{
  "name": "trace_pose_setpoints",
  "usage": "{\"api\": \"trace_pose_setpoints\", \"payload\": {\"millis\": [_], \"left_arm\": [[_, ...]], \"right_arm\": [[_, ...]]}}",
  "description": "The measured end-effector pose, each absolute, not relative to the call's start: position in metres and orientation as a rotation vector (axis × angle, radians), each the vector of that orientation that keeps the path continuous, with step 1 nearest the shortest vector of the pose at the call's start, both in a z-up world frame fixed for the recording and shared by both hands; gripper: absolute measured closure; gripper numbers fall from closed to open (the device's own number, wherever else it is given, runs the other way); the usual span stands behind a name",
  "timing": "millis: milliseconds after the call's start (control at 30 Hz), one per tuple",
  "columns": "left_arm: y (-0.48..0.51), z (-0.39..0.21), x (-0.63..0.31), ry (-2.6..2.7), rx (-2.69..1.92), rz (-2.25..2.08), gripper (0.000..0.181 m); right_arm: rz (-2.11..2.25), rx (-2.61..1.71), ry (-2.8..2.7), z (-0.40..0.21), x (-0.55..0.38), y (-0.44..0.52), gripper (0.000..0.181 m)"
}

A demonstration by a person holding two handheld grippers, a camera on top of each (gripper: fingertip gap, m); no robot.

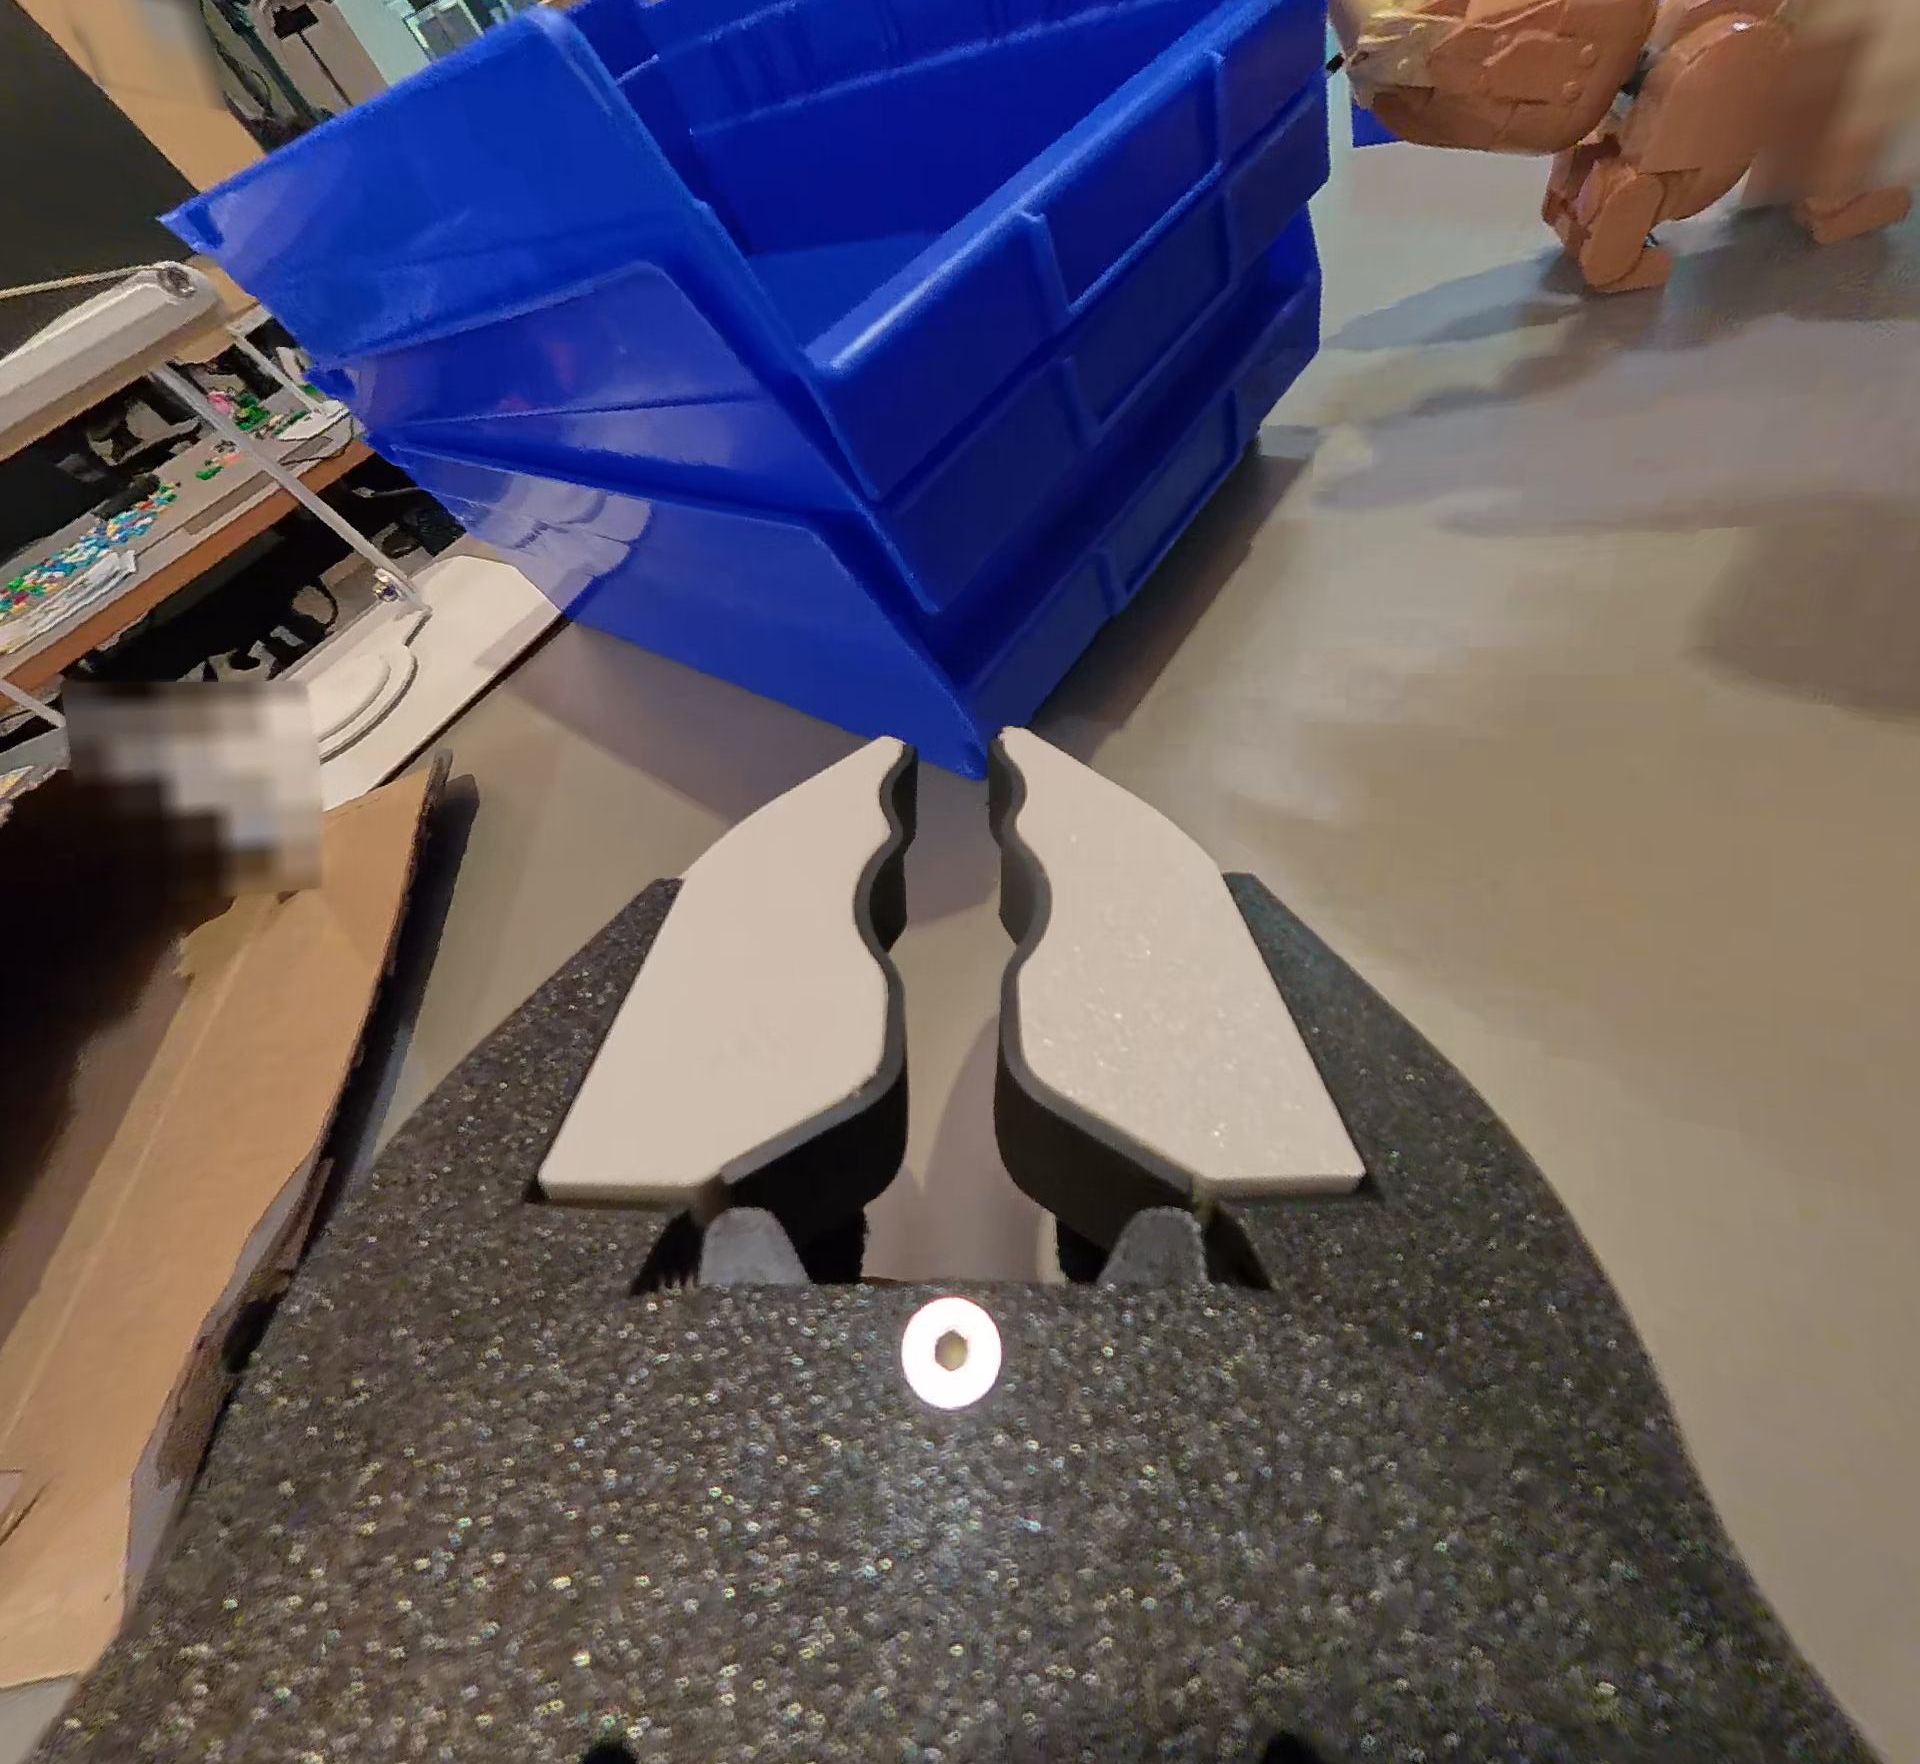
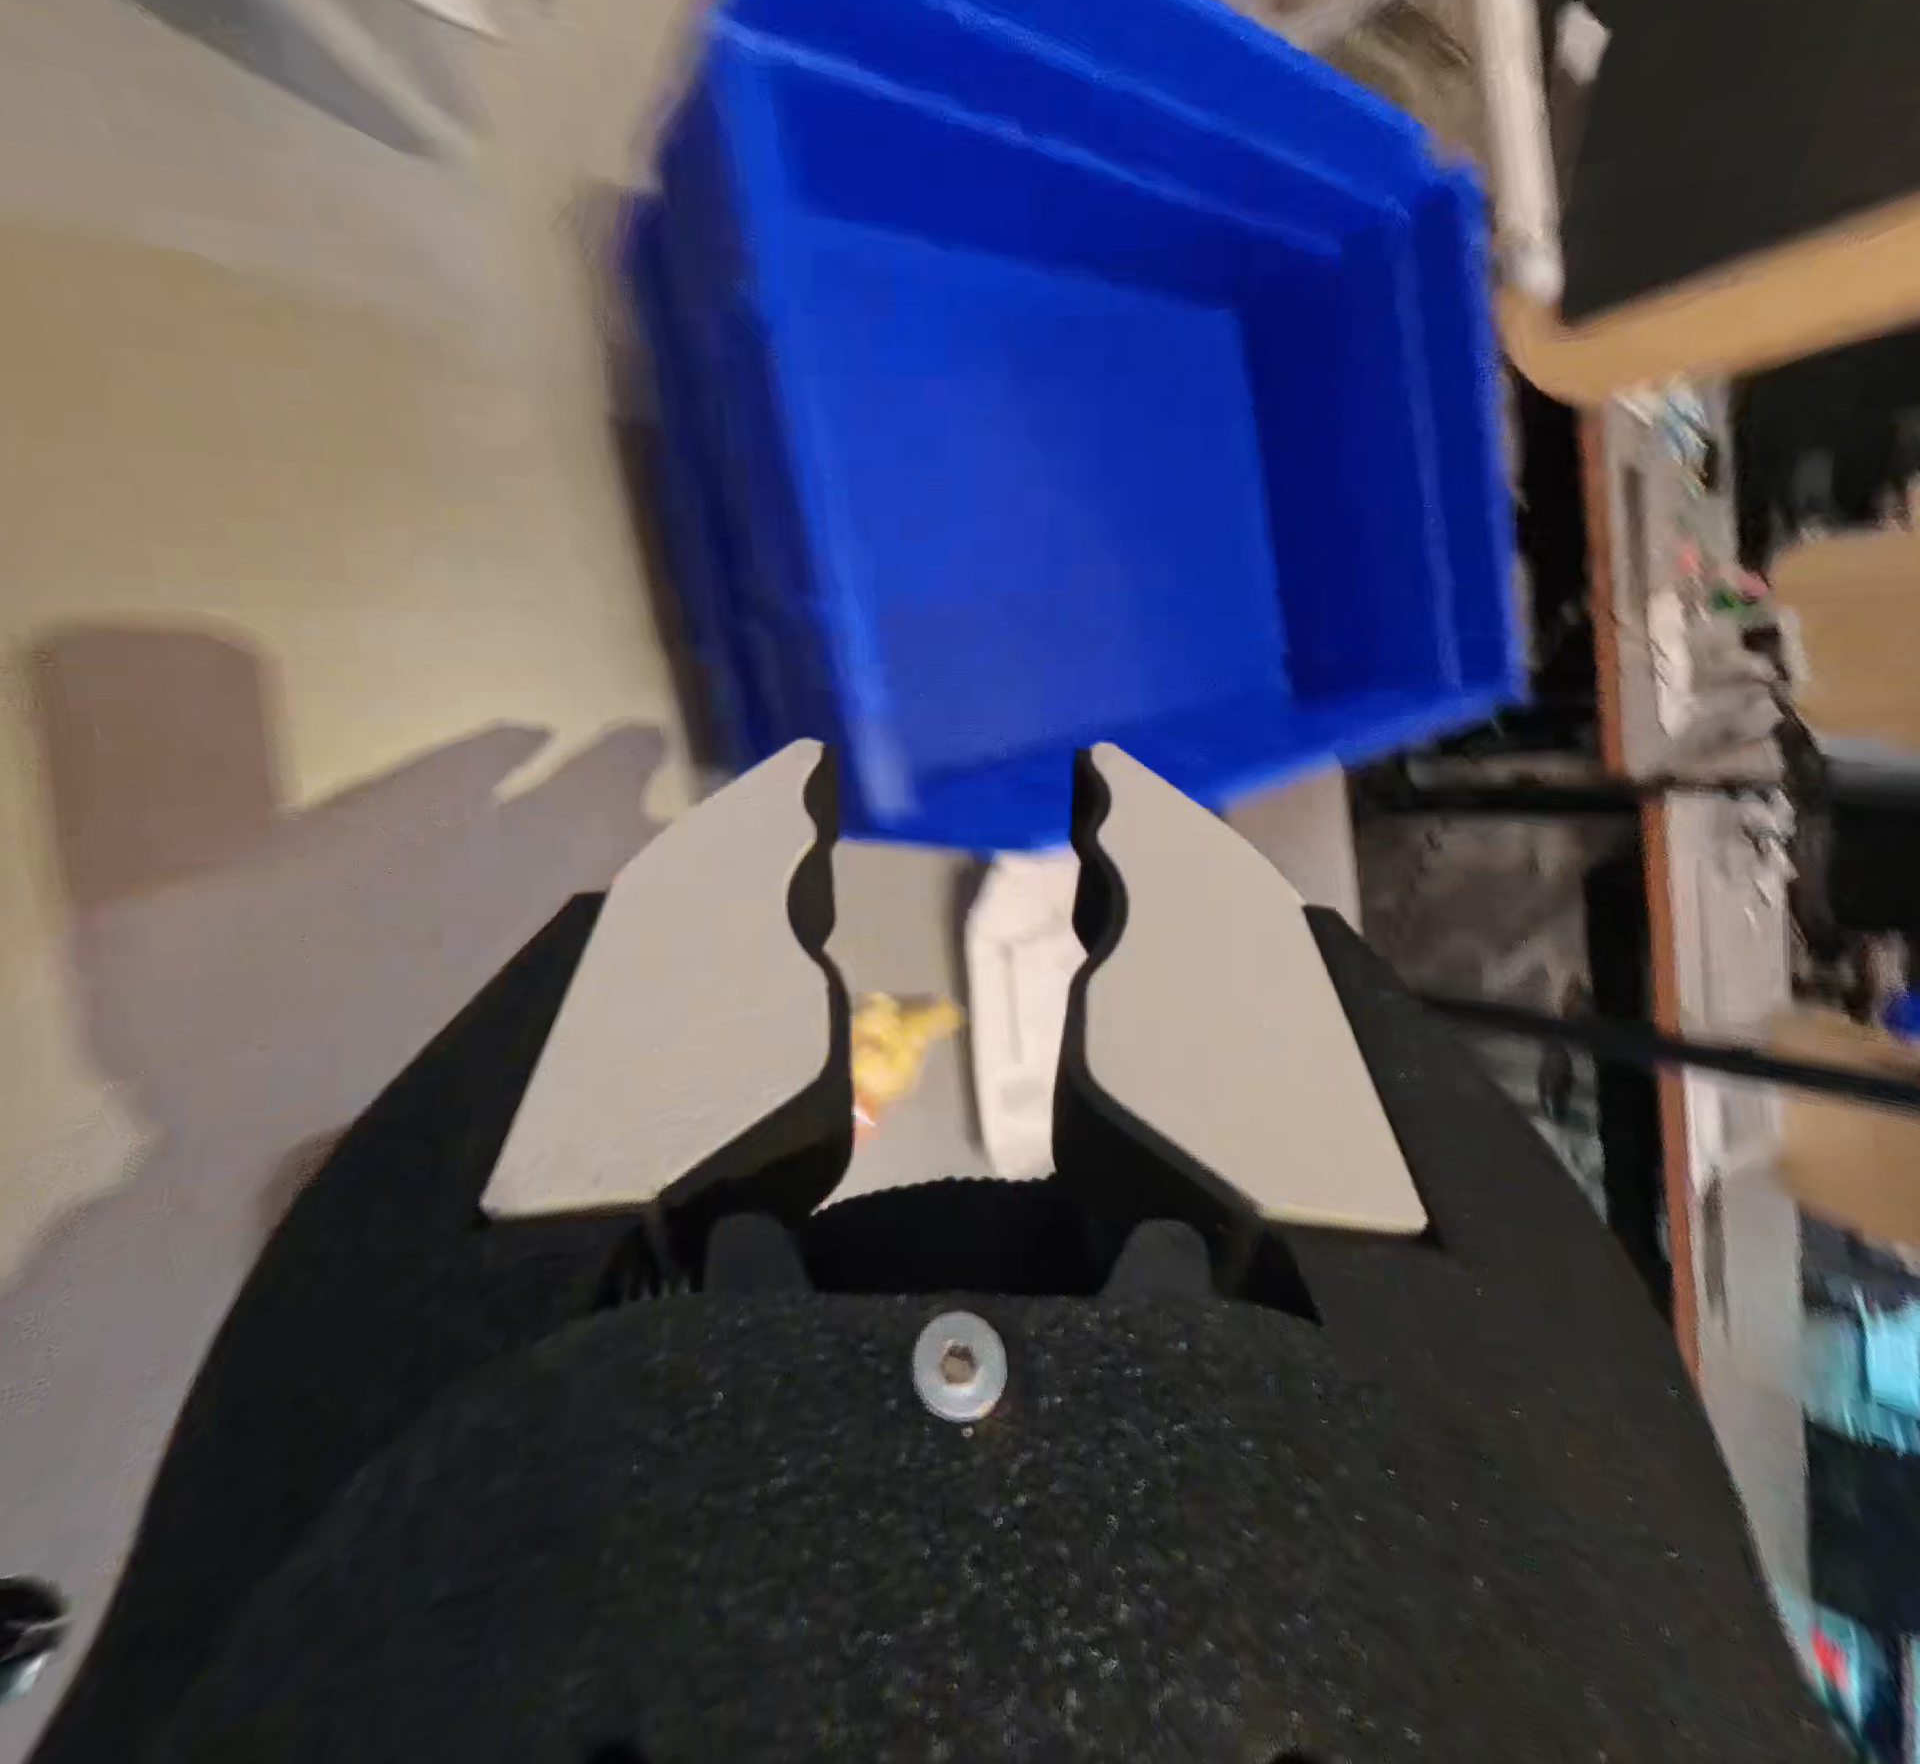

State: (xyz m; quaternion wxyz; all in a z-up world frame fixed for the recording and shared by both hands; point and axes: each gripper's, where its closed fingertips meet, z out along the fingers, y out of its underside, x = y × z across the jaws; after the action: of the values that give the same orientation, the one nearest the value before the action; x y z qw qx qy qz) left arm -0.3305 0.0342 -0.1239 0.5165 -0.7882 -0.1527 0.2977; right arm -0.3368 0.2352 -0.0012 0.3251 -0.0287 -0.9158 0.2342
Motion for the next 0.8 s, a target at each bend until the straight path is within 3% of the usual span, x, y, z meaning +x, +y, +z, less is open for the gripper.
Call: {"api": "trace_pose_setpoints", "payload": {"millis": [200,367,567,800], "left_arm": [[-0.021,-0.113,-0.356,-0.533,-1.857,0.829,0.165],[-0.174,-0.121,-0.371,-1.002,-1.847,1.061,0.145],[-0.333,-0.133,-0.314,-1.434,-1.784,1.198,0.130],[-0.364,-0.133,-0.290,-1.424,-1.782,1.029,0.122]], "right_arm": [[0.741,0.282,-2.657,-0.106,-0.240,0.122,0.138],[0.928,0.333,-2.825,-0.185,-0.211,0.064,0.138],[1.190,0.309,-2.862,-0.198,-0.208,0.031,0.144],[1.222,0.341,-2.896,-0.198,-0.207,0.029,0.143]]}}
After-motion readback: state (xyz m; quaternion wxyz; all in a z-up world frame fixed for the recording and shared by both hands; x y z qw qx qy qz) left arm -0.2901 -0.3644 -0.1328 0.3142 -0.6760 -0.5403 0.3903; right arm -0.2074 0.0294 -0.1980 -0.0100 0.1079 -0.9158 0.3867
